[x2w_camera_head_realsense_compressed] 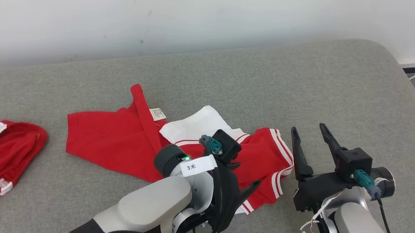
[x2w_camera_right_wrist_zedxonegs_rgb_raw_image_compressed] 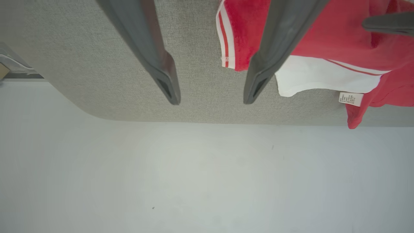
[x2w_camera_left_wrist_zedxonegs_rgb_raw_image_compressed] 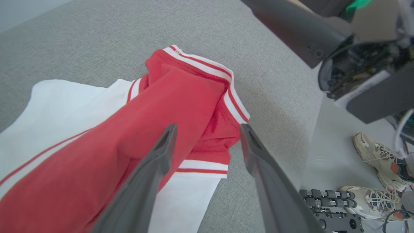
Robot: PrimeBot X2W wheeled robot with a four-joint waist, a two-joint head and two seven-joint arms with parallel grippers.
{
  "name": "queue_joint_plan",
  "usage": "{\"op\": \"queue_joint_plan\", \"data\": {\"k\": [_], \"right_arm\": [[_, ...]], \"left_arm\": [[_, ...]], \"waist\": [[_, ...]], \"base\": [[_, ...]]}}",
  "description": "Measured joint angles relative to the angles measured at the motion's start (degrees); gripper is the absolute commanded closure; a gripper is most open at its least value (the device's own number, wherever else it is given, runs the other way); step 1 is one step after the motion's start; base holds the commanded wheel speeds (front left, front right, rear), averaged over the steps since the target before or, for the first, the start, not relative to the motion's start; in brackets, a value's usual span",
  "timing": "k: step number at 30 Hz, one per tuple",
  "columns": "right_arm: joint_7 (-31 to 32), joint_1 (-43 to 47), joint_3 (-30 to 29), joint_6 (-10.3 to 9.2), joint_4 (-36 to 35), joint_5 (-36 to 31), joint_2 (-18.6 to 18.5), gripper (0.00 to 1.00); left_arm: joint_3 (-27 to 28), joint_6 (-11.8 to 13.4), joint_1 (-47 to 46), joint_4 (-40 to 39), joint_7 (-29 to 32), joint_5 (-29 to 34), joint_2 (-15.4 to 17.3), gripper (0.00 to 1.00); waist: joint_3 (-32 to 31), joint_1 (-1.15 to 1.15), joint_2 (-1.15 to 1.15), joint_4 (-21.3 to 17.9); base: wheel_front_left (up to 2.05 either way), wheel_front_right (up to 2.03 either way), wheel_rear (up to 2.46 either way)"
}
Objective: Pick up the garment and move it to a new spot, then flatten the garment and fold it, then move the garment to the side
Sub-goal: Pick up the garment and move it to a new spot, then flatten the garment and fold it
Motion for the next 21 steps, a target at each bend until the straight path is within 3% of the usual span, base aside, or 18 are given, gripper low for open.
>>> {"op": "queue_joint_plan", "data": {"k": [8,15,21], "right_arm": [[0.05,0.96,-0.47,0.23,-0.07,0.00,-1.47,0.00],[1.63,-0.36,-0.23,2.44,0.01,1.09,-1.92,0.00],[3.65,-1.53,0.15,4.09,1.58,1.42,-2.43,0.00]], "left_arm": [[0.41,0.68,-0.58,-2.24,0.08,-0.22,-0.11,0.00],[5.67,4.15,-1.53,-2.16,-11.09,1.05,0.00,0.00],[7.61,7.95,0.34,-0.94,-18.06,3.59,5.95,0.00]], "waist": [[0.06,0.00,0.00,0.91],[-0.03,0.00,0.00,3.77],[-0.29,0.00,0.00,7.21]], "base": [[0.00,0.00,0.00],[0.00,0.00,0.00],[0.00,0.00,0.00]]}}
